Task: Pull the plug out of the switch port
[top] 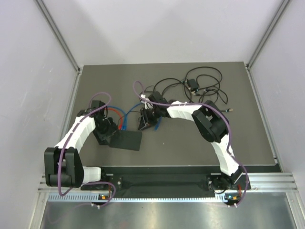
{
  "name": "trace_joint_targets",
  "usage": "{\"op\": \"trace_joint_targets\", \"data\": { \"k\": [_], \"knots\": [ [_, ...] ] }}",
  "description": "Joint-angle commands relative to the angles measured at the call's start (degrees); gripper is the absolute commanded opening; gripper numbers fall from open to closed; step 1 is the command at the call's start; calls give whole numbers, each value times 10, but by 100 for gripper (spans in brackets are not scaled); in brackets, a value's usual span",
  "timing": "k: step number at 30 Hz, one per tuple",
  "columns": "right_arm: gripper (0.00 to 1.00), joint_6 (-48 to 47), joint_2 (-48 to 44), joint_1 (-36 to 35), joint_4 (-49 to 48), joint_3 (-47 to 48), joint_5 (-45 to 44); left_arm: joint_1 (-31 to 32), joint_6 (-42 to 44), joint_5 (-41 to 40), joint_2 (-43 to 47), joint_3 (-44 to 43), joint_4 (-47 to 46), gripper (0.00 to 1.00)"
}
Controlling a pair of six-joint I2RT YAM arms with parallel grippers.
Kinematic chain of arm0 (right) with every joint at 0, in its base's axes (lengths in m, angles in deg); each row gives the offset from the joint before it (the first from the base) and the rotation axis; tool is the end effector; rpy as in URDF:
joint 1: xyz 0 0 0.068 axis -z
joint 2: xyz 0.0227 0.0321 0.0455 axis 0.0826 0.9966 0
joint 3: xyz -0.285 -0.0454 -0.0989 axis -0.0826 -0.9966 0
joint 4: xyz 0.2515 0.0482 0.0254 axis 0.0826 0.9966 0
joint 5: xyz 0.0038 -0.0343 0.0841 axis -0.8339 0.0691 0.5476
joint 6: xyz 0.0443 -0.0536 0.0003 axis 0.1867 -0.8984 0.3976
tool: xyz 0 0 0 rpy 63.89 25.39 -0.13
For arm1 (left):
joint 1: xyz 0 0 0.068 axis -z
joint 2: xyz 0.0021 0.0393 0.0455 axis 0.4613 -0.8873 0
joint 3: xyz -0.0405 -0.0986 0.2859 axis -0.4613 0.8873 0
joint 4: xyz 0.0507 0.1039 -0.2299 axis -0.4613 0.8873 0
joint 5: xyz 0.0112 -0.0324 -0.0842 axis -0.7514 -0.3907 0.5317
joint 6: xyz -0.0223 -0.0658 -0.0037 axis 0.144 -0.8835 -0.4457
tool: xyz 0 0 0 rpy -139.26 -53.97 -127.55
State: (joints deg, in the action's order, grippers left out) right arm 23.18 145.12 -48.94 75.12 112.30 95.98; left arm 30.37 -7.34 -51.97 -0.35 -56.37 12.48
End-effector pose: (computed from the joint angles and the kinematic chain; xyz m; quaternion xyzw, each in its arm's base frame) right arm 0.3291 0.3646 0.1486 -0.1937 0.8854 0.4152 0.0784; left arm 0.2081 -0.0167 0.2208 -0.2737 0.9551 -0.0841 0.0759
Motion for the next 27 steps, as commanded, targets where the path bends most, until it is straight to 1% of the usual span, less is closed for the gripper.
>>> {"op": "trace_joint_targets", "data": {
  "k": [1, 2, 6, 8, 9, 11, 13, 15, 18, 19, 23, 25, 27],
  "knots": [
    [32, -43, 7, -4, 71, 80, -58, 2, 9, -7, 7, -3, 18, 72],
    [33, -53, 8, -4, 89, 94, -64, 2, 7, -5, 7, -1, 19, 72],
    [46, -79, 19, -5, 124, 166, -87, 2, -3, 15, 6, 15, 14, 71],
    [48, -78, 28, -5, 128, 184, -79, 2, -10, 22, 9, 34, 7, 71],
    [49, -74, 41, -5, 129, 201, -58, 2, -18, 30, 9, 40, 1, 72],
    [49, -59, 52, -7, 124, 208, -42, 2, -26, 40, 10, 54, -7, 72],
    [49, -39, 59, -11, 90, 204, -9, 2, -35, 50, 7, 62, -14, 72],
    [49, -25, 68, -19, 73, 203, 22, 2, -40, 51, 5, 65, -15, 72],
    [49, -13, 85, -33, 52, 207, 43, 2, -44, 44, 1, 68, -18, 72],
    [49, 8, 90, -35, 26, 205, 52, 2, -46, 44, -2, 68, -21, 72],
    [50, 39, 119, -47, -9, 205, 69, 1, -48, 47, -13, 68, -32, 72],
    [50, 46, 128, -52, -11, 213, 63, 1, -49, 47, -20, 68, -35, 72],
    [50, 67, 134, -52, -33, 201, 56, 1, -51, 44, -23, 65, -39, 72]
  ]
}}
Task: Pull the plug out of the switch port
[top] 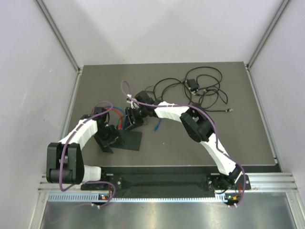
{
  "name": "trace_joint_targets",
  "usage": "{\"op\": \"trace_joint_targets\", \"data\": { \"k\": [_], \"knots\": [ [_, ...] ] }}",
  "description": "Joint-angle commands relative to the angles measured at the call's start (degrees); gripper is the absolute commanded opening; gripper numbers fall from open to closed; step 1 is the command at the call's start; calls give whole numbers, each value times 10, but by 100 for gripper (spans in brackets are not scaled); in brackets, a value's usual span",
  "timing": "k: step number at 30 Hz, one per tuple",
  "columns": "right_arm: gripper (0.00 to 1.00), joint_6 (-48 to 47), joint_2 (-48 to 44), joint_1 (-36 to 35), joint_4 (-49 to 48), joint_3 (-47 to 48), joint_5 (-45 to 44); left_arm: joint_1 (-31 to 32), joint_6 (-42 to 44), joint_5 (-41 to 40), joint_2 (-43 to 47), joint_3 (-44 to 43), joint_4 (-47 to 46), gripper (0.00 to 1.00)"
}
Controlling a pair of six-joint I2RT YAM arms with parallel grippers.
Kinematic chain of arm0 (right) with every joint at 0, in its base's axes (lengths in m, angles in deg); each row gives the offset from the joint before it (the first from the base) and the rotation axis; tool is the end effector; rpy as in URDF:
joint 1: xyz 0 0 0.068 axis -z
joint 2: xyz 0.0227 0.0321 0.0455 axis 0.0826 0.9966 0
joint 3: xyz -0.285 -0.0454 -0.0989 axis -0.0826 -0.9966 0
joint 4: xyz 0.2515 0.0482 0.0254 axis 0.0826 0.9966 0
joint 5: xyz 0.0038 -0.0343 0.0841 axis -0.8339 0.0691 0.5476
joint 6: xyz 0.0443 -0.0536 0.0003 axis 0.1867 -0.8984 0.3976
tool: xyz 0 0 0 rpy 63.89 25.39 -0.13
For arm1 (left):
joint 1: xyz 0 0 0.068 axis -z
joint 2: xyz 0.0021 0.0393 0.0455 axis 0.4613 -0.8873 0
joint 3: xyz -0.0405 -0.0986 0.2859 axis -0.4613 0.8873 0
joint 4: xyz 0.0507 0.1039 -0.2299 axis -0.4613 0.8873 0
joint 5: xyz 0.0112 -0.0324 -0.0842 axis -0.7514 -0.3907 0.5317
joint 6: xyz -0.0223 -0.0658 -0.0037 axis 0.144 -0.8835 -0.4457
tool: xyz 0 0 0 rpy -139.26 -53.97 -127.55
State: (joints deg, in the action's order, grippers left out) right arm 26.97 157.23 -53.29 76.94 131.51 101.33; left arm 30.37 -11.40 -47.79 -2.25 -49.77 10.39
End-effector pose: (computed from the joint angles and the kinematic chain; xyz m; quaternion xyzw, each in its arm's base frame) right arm 0.3404 0.4401 0.1447 -0.2240 0.8520 0.4705 0.0508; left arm 0.1927 -0.0200 0.1865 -0.3092 0.9456 -0.1006 0.0076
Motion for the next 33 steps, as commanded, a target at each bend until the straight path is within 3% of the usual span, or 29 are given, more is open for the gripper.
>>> {"op": "trace_joint_targets", "data": {
  "k": [1, 10, 14, 26, 33],
  "knots": [
    [50, 43, 14, -8, -57, 6, -1, 0, -11, -2, -5, -4, -16, 72],
    [46, 150, 14, -8, -185, -85, -7, -25, 4, -18, -14, -19, -15, 72],
    [44, 154, 17, -8, -195, -97, -9, -25, 5, -12, -27, -16, -22, 72],
    [31, 248, 33, -6, -312, -150, -4, -25, 9, -20, -37, -16, -22, 72],
    [33, 317, 40, -1, -408, -184, 6, -25, 13, -18, -42, -16, -22, 72]
  ]
}}
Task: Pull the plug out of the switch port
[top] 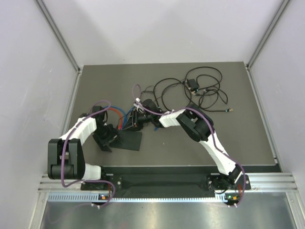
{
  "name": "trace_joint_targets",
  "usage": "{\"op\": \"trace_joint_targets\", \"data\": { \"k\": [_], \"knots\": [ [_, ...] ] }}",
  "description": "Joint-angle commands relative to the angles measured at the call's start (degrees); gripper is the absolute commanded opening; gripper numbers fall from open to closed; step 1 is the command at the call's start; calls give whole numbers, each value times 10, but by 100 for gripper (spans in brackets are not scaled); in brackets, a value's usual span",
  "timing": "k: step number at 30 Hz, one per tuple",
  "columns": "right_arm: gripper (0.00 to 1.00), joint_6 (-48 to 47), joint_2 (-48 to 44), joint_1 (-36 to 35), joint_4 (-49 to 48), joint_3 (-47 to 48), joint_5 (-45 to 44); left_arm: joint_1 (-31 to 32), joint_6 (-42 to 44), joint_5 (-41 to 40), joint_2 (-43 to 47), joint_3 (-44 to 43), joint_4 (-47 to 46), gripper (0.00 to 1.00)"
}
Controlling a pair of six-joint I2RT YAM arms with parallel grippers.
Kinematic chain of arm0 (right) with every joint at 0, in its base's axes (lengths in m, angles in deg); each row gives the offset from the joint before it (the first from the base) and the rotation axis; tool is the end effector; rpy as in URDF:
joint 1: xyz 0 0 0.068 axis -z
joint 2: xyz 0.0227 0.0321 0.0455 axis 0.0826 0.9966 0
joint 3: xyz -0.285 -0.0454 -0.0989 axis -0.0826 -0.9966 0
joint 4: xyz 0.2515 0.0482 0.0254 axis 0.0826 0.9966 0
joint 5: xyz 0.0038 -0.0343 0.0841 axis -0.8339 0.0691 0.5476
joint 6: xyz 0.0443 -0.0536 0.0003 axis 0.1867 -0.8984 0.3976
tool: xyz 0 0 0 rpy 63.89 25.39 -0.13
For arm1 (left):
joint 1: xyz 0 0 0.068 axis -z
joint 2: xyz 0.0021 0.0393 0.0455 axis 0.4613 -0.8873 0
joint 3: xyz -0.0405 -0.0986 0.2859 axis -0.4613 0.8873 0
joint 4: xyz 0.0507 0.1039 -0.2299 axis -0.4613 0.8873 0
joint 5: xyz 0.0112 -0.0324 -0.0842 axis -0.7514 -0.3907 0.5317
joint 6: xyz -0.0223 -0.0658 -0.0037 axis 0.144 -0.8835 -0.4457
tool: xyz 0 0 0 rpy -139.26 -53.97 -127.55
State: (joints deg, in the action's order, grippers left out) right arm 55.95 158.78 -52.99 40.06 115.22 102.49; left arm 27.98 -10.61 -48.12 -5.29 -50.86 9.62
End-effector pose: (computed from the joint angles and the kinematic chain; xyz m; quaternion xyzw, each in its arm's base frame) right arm 0.3359 0.4319 0.1029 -0.0666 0.8162 0.5734 0.0231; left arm 0.2031 -0.0118 0.1817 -0.3235 0.9415 -0.0943 0.0017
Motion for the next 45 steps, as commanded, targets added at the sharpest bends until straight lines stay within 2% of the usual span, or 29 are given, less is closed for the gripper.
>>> {"op": "trace_joint_targets", "data": {
  "k": [1, 11, 16, 20, 25, 27, 30, 35, 38, 42, 45],
  "knots": [
    [33, 46, 26, -3, -60, -23, -3, -1, 6, -13, -13, -6, -15, 72],
    [26, 104, 38, 5, -120, -39, 9, -1, 8, -10, -16, -6, -16, 72],
    [24, 49, 35, 4, -43, -18, 4, -1, 9, -10, -16, -6, -16, 72],
    [16, 63, 39, 5, -56, -23, 3, -2, 8, -9, -23, -5, -15, 72],
    [18, 86, 41, 7, -78, -31, 2, -1, 8, -9, -21, -5, -14, 72],
    [16, 52, 40, 6, -42, -17, -6, -1, 8, -9, -23, -5, -14, 71],
    [0, 4, 41, 6, 32, 8, -24, -1, 7, -13, -23, -5, -11, 71],
    [0, -76, 8, 1, 48, 7, -117, -1, -3, -37, -55, -4, 4, 70],
    [0, -90, -38, 1, -33, -56, -193, -1, -10, -52, -79, -3, 12, 70],
    [0, -82, -19, 6, -39, -26, -186, -1, -13, -58, -114, -2, 21, 70],
    [0, -3, -11, 20, -100, -28, -158, -1, -16, -72, -117, -5, 28, 71]
  ]
}}
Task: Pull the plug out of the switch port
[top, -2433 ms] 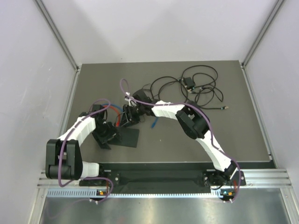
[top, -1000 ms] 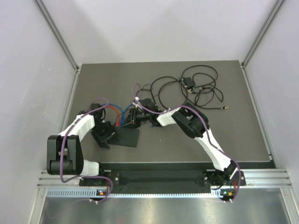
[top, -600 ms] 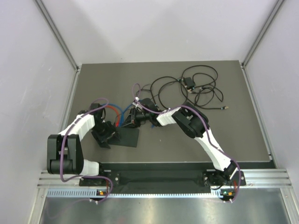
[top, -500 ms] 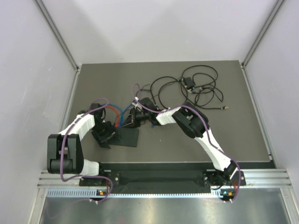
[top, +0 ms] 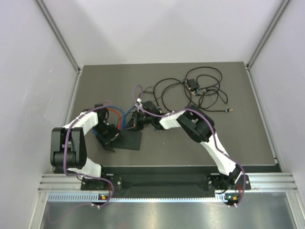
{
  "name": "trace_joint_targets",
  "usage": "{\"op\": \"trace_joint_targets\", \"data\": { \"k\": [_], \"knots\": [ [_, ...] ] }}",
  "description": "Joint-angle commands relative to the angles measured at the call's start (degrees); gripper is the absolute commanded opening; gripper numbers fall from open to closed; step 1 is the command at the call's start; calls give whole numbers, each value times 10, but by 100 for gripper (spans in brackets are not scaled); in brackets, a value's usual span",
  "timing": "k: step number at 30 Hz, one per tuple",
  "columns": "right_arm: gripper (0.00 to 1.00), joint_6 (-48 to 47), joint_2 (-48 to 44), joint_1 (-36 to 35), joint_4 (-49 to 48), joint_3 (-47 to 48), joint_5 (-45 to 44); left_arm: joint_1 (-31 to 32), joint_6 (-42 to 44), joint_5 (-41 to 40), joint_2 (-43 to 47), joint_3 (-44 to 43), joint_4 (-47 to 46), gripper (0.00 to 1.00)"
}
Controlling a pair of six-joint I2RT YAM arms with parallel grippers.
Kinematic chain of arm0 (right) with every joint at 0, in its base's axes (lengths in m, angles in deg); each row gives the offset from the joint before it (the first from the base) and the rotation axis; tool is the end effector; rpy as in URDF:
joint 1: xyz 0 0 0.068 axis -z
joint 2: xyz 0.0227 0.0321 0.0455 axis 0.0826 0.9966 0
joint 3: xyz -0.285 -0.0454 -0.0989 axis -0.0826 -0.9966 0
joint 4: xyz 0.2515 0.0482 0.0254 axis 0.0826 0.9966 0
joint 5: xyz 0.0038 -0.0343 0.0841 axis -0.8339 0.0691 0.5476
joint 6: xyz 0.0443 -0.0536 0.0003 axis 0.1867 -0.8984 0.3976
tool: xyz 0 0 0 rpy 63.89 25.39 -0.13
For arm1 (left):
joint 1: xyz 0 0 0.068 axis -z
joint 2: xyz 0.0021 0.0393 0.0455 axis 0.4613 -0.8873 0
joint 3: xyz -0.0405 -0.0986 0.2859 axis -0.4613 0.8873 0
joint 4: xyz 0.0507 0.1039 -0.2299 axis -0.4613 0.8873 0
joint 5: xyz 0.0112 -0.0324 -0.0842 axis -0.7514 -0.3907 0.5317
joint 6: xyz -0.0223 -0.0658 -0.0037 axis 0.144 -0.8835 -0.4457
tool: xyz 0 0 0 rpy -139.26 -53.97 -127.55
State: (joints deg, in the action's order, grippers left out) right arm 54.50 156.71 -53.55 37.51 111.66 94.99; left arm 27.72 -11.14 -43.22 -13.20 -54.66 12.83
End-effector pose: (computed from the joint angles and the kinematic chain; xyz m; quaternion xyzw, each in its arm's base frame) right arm 0.3320 0.4267 0.1059 -0.0492 0.8241 0.5582 0.0828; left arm 0.2200 -0.0156 0.1713 0.3350 -0.9326 0.1128 0.0727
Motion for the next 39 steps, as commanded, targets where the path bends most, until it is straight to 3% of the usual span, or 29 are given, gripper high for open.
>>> {"op": "trace_joint_targets", "data": {
  "k": [1, 5, 7, 11, 16, 20, 24, 26, 29, 33, 35, 37, 39],
  "knots": [
    [0, 35, 12, 33, -90, 9, -74, 1, -11, -124, -38, 32, -3, 71],
    [0, 118, 13, 43, -101, 20, -58, 2, -16, -132, -39, 30, -2, 72],
    [0, 113, 8, 45, -65, 35, -63, 1, -16, -133, -40, 31, -3, 72],
    [0, 23, -4, 47, 0, 45, -104, 2, -16, -133, -45, 32, -3, 72],
    [0, -190, -57, 40, 73, 52, -210, 1, -18, -135, -45, 32, -2, 72],
    [0, -249, -61, 42, 92, 64, -226, 2, -20, -135, -52, 30, -2, 72],
    [0, -171, -16, 65, 62, 115, -138, 2, -18, -137, -53, 29, -3, 72],
    [0, -64, 18, 72, 28, 134, -68, 2, -18, -138, -55, 29, -3, 72],
    [0, 94, 33, 77, -77, 116, -49, 1, -19, -140, -58, 27, -2, 72],
    [0, 170, 36, 79, -94, 113, -61, 1, -19, -142, -53, 28, 0, 72],
    [0, 177, 29, 80, -95, 107, -64, 1, -16, -143, -52, 26, 0, 72],
    [0, 85, 17, 79, -1, 125, -75, 1, -16, -143, -51, 26, 1, 72],
    [0, 49, 6, 81, 15, 132, -75, 1, -15, -141, -51, 26, 0, 72]
  ]
}}
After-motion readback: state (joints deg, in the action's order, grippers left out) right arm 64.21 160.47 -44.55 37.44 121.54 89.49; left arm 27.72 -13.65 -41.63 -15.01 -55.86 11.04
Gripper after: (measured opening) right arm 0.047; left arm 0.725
